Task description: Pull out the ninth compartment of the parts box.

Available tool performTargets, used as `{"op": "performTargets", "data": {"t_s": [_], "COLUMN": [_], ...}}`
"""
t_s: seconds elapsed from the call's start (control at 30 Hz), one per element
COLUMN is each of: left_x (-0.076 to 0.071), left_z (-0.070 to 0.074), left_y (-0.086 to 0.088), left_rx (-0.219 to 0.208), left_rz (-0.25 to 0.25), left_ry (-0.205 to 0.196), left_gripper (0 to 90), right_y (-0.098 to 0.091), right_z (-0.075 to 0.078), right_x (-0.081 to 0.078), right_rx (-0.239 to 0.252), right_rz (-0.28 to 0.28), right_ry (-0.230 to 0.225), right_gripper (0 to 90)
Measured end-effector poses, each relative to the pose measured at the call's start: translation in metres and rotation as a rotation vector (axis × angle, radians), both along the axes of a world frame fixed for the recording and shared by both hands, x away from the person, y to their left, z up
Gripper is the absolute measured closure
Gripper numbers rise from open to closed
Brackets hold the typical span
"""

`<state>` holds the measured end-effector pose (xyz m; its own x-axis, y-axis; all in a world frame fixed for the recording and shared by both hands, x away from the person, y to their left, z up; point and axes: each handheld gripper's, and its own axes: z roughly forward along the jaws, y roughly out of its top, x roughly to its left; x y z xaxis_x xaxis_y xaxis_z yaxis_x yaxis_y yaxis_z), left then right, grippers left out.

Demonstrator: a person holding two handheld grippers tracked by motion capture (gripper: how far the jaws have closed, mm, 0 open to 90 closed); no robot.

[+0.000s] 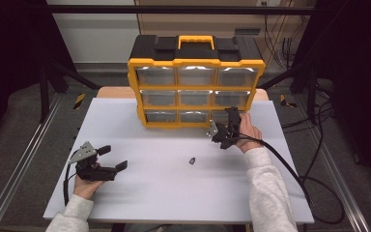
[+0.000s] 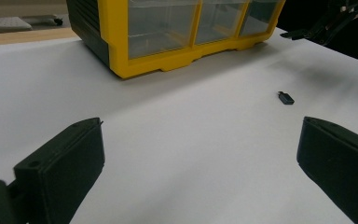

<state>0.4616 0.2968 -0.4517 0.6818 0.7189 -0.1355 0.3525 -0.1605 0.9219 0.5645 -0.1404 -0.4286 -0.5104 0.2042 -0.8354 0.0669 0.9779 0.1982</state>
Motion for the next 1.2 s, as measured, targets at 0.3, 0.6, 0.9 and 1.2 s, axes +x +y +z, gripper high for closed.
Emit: {"op": "performTargets", "data": {"t_s": [0.3,0.6,0.9,1.2], "left_x": [0.000,0.000,0.000,0.000], "left_z": [0.000,0.000,0.000,0.000], "left_y": [0.000,0.000,0.000,0.000], "left_rx": [0.001,0.000,0.001,0.003], "left_rz": [0.000,0.001,0.002,0.002], "left_ry": [0.000,0.000,0.001,0.000], "left_gripper": [0.3,0.3,0.3,0.3], "right_y": [0.001,0.001,0.001,0.000], "right_z": [-0.005,-0.011,-0.017,-0.022], "right_x": [0.005,0.009,0.013,0.014], "right_rx": [-0.022,-0.039,-0.068,-0.090], "right_rz": [-0.011,-0.021,-0.015,-0.014], "right_ry": [-0.010,-0.009,-0.019,-0.035], "right_gripper": [1.8,1.6,2.3,5.7]}}
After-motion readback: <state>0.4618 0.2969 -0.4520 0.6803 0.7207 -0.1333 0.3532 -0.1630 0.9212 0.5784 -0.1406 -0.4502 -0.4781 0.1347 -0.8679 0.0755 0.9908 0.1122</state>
